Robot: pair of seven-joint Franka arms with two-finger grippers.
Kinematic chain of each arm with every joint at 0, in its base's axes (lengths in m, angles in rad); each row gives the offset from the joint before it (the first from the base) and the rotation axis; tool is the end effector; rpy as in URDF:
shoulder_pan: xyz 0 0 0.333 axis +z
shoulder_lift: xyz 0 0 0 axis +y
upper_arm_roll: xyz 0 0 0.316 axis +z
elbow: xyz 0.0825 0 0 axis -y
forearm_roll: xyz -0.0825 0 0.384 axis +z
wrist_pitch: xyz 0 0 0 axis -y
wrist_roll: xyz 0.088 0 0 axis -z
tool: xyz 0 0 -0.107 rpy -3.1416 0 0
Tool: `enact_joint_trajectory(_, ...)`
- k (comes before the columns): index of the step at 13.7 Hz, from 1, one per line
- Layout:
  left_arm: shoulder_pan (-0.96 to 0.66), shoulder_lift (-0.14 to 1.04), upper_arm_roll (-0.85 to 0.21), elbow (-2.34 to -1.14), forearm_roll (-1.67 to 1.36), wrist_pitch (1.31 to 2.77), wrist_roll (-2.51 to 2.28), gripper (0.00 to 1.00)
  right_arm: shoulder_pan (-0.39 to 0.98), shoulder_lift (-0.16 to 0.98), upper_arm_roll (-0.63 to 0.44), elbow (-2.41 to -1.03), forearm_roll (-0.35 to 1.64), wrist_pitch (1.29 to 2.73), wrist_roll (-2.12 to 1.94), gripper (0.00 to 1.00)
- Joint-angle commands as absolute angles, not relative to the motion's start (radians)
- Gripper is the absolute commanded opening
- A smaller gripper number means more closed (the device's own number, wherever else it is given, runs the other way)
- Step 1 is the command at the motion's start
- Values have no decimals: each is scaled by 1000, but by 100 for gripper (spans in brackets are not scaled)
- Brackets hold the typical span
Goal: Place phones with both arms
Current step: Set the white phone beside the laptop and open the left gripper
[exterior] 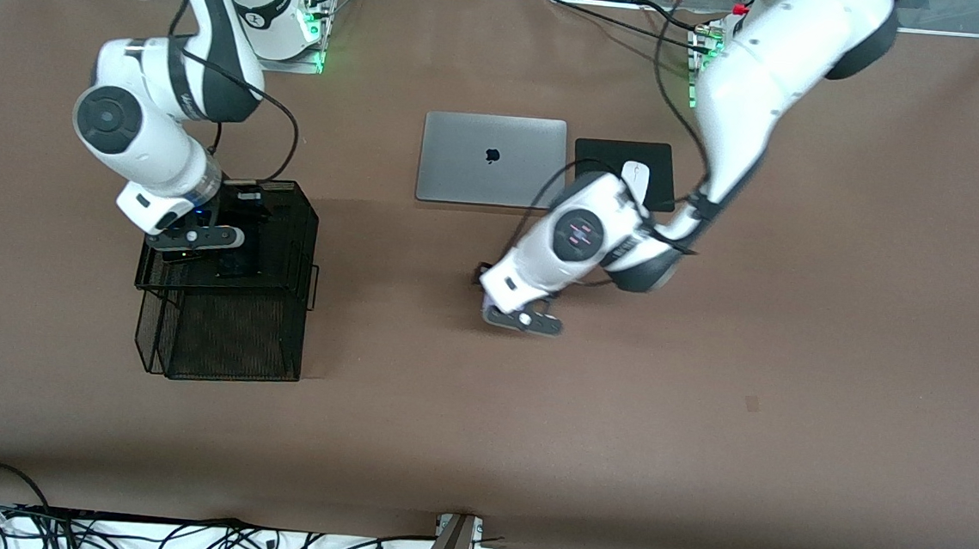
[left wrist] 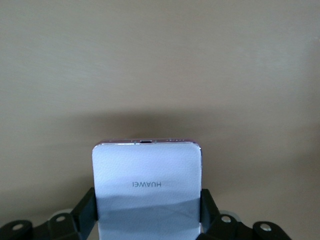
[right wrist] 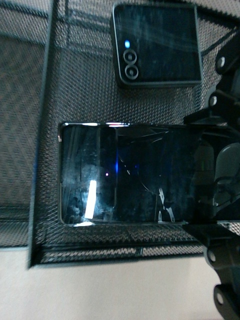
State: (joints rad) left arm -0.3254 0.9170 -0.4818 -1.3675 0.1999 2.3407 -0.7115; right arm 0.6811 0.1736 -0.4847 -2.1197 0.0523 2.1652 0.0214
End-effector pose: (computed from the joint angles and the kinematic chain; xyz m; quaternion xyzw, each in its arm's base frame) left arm 0.5783 -0.4758 0.2203 0.9913 -0.0146 -0.0160 0.1301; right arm 0.5406 0.1130 0.3313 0.9957 0.0724 -0.0510 0.0252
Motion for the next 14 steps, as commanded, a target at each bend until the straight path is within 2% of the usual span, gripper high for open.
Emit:
enact_joint_trajectory(1, -428, 940, -385, -1338, 198, 2398, -778, 6, 686, 195, -488, -2123, 77, 2198, 2, 17)
enact_joint_trajectory(2, -434, 940, -370, -1339, 202, 2401, -778, 51, 686, 210, -488, -2118, 98, 2203, 2, 29)
enact_joint_trajectory(3, -436, 937, -370, -1342, 204, 2401, -770, 100, 684, 227, -488, -2112, 121, 2206, 2, 71)
enact_joint_trajectory(4, -434, 933, -370, -1345, 215, 2399, -769, 100, 683, 238, -488, -2100, 145, 2203, -2, 100)
enact_joint_trajectory(7, -419, 913, -370, -1350, 219, 2372, -765, 100, 673, 236, -489, -2042, 149, 2154, -9, 100)
enact_joint_trajectory(14, -224, 695, -368, -1330, 204, 1912, -594, 100, 661, 232, -509, -1692, 146, 1734, 20, 100)
